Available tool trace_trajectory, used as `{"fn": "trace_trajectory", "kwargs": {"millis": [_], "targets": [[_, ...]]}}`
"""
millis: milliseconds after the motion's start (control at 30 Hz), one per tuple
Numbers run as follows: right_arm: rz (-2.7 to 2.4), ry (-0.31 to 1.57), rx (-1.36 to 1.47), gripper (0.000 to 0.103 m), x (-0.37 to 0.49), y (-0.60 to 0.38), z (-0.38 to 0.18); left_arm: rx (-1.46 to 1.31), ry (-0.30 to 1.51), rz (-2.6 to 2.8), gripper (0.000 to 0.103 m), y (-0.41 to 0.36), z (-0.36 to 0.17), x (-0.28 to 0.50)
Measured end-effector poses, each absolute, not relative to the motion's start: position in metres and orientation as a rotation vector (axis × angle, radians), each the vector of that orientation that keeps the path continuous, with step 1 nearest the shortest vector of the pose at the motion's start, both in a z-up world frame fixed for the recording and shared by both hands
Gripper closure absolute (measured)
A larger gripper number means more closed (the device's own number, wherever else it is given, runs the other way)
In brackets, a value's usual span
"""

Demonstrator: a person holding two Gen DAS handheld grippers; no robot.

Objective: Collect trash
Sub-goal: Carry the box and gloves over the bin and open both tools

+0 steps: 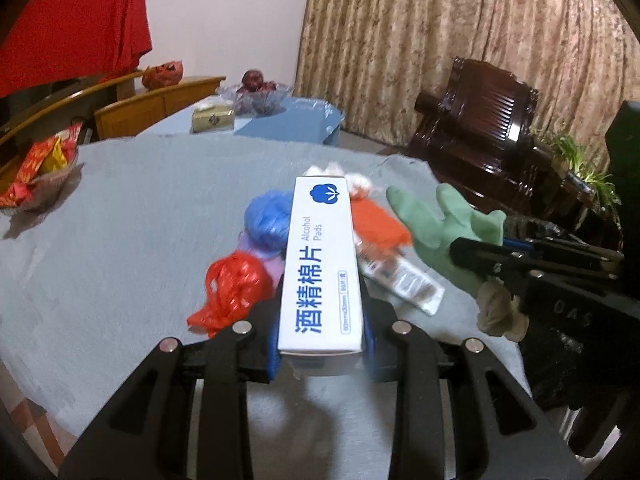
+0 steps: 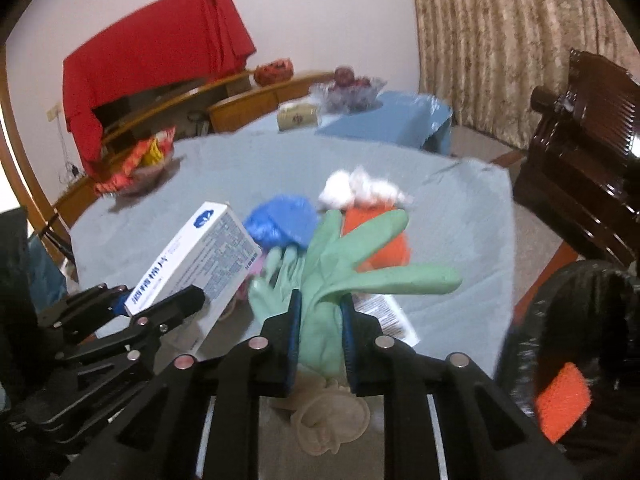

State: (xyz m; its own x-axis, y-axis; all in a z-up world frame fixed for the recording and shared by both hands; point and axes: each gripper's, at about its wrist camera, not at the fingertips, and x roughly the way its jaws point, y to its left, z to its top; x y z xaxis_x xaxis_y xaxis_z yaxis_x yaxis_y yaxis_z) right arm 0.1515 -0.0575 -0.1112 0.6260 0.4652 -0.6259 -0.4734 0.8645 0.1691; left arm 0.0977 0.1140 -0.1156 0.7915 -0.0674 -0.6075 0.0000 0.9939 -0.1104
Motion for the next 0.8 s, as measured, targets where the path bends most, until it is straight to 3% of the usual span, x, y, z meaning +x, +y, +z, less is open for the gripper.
{"fn": "trace_trajectory", "kwargs": {"millis": [400,800], "targets": [[0.413,0.594,0.047,0.085,0.128,-0.129,-0.064,-0.076,0.593,-0.157,0.074,0.050,-0.074,0.101],[0.196,0.578,0.087,0.085,0.115,-0.232,-0.061,-0.022,0.588,-0.342,0.074,-0.037,-0.070,0.122]]}}
